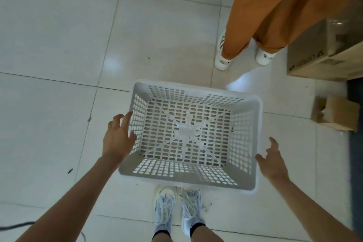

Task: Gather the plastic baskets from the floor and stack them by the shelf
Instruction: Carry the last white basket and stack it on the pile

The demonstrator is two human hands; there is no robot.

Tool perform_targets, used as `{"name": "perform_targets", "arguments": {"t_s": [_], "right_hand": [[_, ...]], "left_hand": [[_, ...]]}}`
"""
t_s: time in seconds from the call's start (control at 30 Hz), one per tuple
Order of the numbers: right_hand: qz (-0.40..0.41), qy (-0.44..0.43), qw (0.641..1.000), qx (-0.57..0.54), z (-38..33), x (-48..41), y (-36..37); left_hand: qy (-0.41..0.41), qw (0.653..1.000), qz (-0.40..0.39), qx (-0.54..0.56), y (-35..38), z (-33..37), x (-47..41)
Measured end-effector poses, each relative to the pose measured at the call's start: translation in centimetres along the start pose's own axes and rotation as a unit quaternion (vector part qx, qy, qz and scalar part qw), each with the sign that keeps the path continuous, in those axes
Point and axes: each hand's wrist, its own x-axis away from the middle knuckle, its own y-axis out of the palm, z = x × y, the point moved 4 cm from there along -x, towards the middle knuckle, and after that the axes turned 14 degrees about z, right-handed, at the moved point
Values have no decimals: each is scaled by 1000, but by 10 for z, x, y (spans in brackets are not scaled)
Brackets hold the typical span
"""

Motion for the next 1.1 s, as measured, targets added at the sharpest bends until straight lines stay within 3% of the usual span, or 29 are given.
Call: {"name": "perform_targets", "arguments": {"t_s": [0.17, 0.27, 0.43, 0.6, 0.77, 1.1], "right_hand": [[2, -121, 992, -42, 2, -38, 50], [68, -109, 990, -59, 11, -42, 64], [139, -66, 986, -70, 17, -38, 54], [126, -81, 985, -89, 13, 23, -14], [82, -128, 979, -135, 10, 98, -106], [133, -164, 948, -238, -48, 238, -340]], "left_hand": [[-25, 997, 13, 65, 64, -18, -20], [-44, 995, 44, 79, 79, -41, -26], [4, 991, 88, 104, 60, -37, -16], [8, 991, 92, 94, -36, -21, 16], [-47, 989, 87, 112, -152, -8, 63], [-66, 967, 150, 196, -400, 51, 129]]}}
